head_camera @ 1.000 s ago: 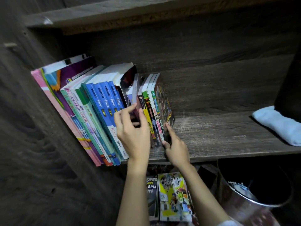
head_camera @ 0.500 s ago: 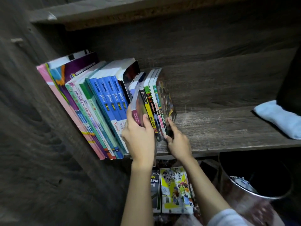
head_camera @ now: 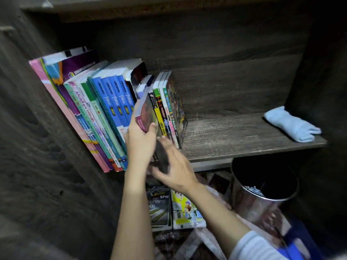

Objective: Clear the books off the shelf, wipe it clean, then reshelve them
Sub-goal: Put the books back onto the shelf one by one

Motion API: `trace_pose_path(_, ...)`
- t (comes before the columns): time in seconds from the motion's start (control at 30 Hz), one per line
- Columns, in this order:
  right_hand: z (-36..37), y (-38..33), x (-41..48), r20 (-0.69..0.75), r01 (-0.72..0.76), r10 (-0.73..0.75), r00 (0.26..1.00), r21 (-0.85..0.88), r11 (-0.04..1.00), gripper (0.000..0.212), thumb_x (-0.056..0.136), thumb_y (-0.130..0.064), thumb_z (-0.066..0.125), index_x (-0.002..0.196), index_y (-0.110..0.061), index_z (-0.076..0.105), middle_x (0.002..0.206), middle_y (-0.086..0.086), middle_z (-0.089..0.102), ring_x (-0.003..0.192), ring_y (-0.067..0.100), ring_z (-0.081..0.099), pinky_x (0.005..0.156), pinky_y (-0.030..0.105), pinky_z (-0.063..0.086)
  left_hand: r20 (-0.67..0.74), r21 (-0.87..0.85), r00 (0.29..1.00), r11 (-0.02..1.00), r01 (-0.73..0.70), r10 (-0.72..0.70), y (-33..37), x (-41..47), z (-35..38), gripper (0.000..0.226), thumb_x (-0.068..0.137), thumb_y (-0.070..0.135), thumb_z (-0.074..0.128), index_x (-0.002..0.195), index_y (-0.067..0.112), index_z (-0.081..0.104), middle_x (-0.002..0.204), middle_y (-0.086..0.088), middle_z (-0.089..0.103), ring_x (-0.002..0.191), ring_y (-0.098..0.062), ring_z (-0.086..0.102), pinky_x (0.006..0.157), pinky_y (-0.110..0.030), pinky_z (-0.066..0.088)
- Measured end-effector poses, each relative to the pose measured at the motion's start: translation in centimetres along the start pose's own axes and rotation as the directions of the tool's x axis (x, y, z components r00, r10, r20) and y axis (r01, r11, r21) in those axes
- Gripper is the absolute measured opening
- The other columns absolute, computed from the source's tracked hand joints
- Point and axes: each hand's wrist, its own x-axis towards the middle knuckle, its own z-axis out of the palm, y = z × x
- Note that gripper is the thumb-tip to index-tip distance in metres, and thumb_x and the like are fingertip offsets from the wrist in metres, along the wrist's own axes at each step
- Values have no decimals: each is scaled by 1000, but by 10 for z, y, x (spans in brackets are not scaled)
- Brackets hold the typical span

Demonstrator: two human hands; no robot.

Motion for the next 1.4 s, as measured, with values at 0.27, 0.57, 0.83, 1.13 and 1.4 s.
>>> trace_pose_path(0.27, -8, -26, -18, -112, 52, -59, 992, -68, 996, 78, 73, -38, 41, 146, -15, 25, 144, 11, 42, 126, 29, 49, 96, 43, 48, 122, -38, 989, 996, -79, 83, 22, -11, -22, 73, 85, 3, 58, 146, 32, 29, 115, 14, 60, 92, 1, 58, 64, 8, 32)
trace_pose_path(0.57, -34, -54, -47, -363, 218, -229, 903, -71, 973, 71, 69, -29, 51, 135, -16, 31, 129, 16, 54, 119, 29, 53, 94, 34, 47, 289, -56, 929, 973, -224, 231, 66, -37, -62, 65, 74, 6, 66, 113, 50, 38, 97, 7, 61, 97, -25, 59, 82, -48, 51)
trace_pose_path(0.83, -52, -21, -27, -190, 62, -75, 979, -76, 995, 91, 74, -7, 60, 136, -42, 2, 150, 12, 36, 128, 24, 39, 99, 28, 33, 224, -81, 937, 963, -257, 269, 64, -41, -20, 66, 81, 0, 58, 128, 40, 34, 78, -3, 59, 59, -12, 54, 49, -15, 40)
trace_pose_path(1.13, -33, 11, 17, -146, -214, 242, 959, 184, 959, 83, 82, 7, 42, 146, -39, 12, 127, 16, 58, 109, 39, 56, 79, 32, 41, 106, 86, 967, 966, -242, 233, 45, -12, 34, 68, 83, 6, 58, 135, 44, 35, 81, 1, 60, 67, -14, 54, 54, -14, 37)
trace_pose_path(1.4, -21, 29, 31, -178, -178, 254, 951, 355, 918, 88, 80, 14, 42, 135, -51, 21, 135, -10, 48, 122, 20, 51, 89, 4, 33, 48, 402, 951, 865, -299, 307, 25, 11, 52, 68, 78, 25, 66, 138, 38, 37, 149, 3, 19, 137, -21, 9, 110, -45, 17)
